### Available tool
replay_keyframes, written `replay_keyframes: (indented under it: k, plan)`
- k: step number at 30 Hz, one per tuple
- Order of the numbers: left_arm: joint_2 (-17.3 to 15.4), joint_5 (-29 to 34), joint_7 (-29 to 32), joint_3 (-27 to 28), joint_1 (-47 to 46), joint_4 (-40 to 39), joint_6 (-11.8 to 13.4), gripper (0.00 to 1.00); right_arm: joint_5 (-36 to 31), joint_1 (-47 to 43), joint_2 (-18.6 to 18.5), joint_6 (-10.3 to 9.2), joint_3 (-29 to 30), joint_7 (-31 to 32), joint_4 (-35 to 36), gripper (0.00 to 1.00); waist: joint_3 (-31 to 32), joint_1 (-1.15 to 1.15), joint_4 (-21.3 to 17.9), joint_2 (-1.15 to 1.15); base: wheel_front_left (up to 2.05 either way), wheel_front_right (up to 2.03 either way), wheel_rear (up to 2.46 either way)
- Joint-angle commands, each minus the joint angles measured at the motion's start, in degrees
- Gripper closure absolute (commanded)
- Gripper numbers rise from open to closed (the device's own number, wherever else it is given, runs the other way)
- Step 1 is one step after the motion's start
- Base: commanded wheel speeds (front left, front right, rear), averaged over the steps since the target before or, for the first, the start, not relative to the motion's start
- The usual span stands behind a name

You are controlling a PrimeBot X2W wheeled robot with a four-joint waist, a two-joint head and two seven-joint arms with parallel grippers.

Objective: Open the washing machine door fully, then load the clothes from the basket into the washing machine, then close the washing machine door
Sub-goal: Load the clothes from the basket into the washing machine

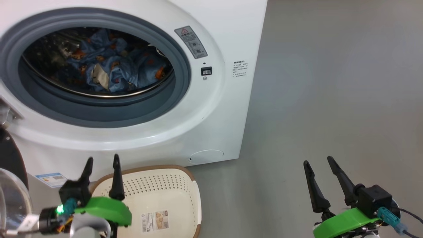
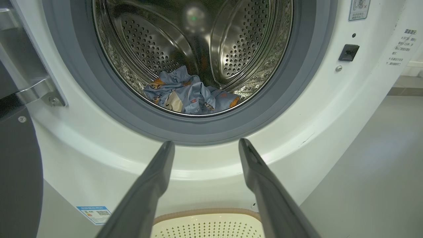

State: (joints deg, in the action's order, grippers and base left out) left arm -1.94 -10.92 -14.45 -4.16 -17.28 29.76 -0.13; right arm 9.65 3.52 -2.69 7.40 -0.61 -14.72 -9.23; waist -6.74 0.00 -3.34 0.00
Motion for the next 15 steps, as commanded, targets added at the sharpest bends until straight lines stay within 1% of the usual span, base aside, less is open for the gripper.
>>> replay_keyframes:
  k: [1,8,15]
  plan:
    - [-1.18,-0.94,-0.54,1.36,1.21,-2.93,0.79,0.00,-0.53,-0.23,-0.19,0.09,-0.98,-0.28,1.42,0.00,0.61,0.00,0.40,0.00,0.00,0.00,0.00]
    - [-1.01,-2.30,-0.55,1.74,8.99,-9.98,2.22,0.00,-0.45,-1.32,-0.19,0.09,-0.79,-0.28,1.32,0.00,2.91,0.00,0.35,0.00,0.00,0.00,0.00]
    - [-0.98,-2.23,-0.55,3.04,15.18,-13.46,3.31,0.00,-0.96,-2.65,-0.22,0.09,-0.82,-0.28,1.15,0.00,4.69,0.00,0.97,0.00,0.00,0.00,0.00]
